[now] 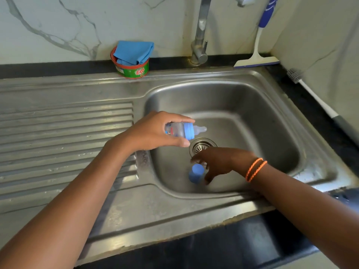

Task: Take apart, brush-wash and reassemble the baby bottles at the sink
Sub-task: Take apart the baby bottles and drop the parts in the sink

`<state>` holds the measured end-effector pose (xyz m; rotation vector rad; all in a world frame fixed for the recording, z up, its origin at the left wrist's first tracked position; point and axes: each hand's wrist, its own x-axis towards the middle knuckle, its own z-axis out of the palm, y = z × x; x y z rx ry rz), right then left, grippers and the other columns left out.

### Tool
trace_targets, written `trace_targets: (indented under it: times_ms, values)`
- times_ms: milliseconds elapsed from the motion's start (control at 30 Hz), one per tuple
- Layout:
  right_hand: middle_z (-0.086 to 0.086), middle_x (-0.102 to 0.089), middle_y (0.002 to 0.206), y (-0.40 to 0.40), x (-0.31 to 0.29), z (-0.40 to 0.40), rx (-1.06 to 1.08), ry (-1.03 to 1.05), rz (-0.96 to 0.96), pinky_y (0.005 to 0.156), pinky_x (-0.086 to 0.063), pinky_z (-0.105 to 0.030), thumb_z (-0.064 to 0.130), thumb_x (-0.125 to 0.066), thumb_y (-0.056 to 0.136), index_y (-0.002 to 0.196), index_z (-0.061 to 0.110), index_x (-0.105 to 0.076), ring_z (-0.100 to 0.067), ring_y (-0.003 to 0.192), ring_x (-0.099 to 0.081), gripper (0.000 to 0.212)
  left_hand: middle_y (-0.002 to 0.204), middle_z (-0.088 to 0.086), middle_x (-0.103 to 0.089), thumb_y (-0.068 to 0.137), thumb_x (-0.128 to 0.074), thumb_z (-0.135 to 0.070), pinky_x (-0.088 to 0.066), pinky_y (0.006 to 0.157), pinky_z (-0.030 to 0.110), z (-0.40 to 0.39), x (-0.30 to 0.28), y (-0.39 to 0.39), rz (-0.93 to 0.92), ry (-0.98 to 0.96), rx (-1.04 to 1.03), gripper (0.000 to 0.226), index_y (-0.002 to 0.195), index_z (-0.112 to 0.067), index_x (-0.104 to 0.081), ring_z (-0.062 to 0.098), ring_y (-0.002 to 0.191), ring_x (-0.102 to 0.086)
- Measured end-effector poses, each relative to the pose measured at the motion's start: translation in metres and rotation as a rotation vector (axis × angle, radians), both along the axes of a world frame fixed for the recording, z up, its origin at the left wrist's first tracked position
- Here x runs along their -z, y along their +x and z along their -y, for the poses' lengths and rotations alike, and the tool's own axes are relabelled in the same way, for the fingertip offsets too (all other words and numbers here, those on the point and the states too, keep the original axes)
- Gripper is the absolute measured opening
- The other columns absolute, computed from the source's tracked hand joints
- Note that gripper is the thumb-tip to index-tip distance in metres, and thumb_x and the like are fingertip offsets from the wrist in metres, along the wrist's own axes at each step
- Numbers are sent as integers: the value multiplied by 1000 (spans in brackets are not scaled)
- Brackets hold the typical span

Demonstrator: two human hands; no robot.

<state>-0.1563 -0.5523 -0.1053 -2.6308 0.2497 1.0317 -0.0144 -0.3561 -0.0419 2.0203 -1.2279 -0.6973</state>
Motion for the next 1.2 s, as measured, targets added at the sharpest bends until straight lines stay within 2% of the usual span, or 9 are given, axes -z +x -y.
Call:
trace_targets:
  times_ms: [100,167,267,433,633,867,967,1067,1200]
  values:
    - [-6,-70,134,2,-32,24,179,-23,189,98,-53,-31,27,-81,90,139,17,-66,-29,123,-66,52,112,-19,-71,69,-89,-63,-57,92,38,1,4,1,57,-41,-67,59,120,-46,-65,1,100,-66]
    - [-19,-78,111,-1,-57,27,553,256,541,72,-57,-28,23,-62,104,119,8,-73,-36,102,-76,23,94,-9,-70,64,-90,-66,-57,79,41,1,3,1,71,-91,-118,58,110,-41,-63,12,84,-66]
    - [-26,-77,87,-7,-79,0,865,729,594,52,-52,-29,61,-38,108,112,9,-64,-36,68,-73,58,87,-5,-68,64,-89,-67,-55,74,43,4,1,-2,68,-158,-101,60,107,-36,-62,18,78,-64]
    - [-23,-66,65,4,-55,-24,678,654,889,48,-42,-28,55,-57,105,79,-4,-67,-25,50,-56,66,82,1,-69,64,-90,-67,-55,66,49,4,0,-4,88,-236,-98,61,101,-27,-62,26,74,-66]
    - [-20,-69,68,4,-53,-27,674,845,969,57,-54,-40,33,-62,108,86,-12,-71,-31,58,-64,51,69,-4,-65,60,-93,-63,-47,54,31,2,-13,-3,139,-226,-124,55,91,-29,-64,14,60,-59]
    - [-14,-72,70,3,-55,-34,566,766,1035,63,-58,-43,26,-58,110,91,-3,-74,-29,59,-69,38,74,15,-73,67,-91,-58,-53,51,41,-3,-9,1,-220,-171,-164,57,93,-15,-65,30,55,-65]
    - [-15,-75,81,2,-55,-37,491,714,1090,72,-60,-52,29,-59,110,106,2,-75,-33,70,-73,32,79,20,-74,84,-76,-55,-44,46,30,-7,-11,3,-371,-159,-125,52,95,-6,-64,32,51,-61]
    - [-14,-72,114,1,-57,-40,401,771,1117,86,-58,-36,16,-66,105,127,0,-65,-26,103,-70,27,75,26,-67,96,-53,-70,-36,39,23,-13,-15,8,-572,-180,-189,69,91,-3,-68,29,44,-52]
    - [-18,-63,130,1,-62,-35,330,920,1063,98,-57,-41,-2,-70,99,139,1,-56,-24,115,-65,43,70,32,-67,98,-42,-73,-33,38,22,-9,-15,7,-461,-249,-263,79,80,-1,-68,30,41,-52]
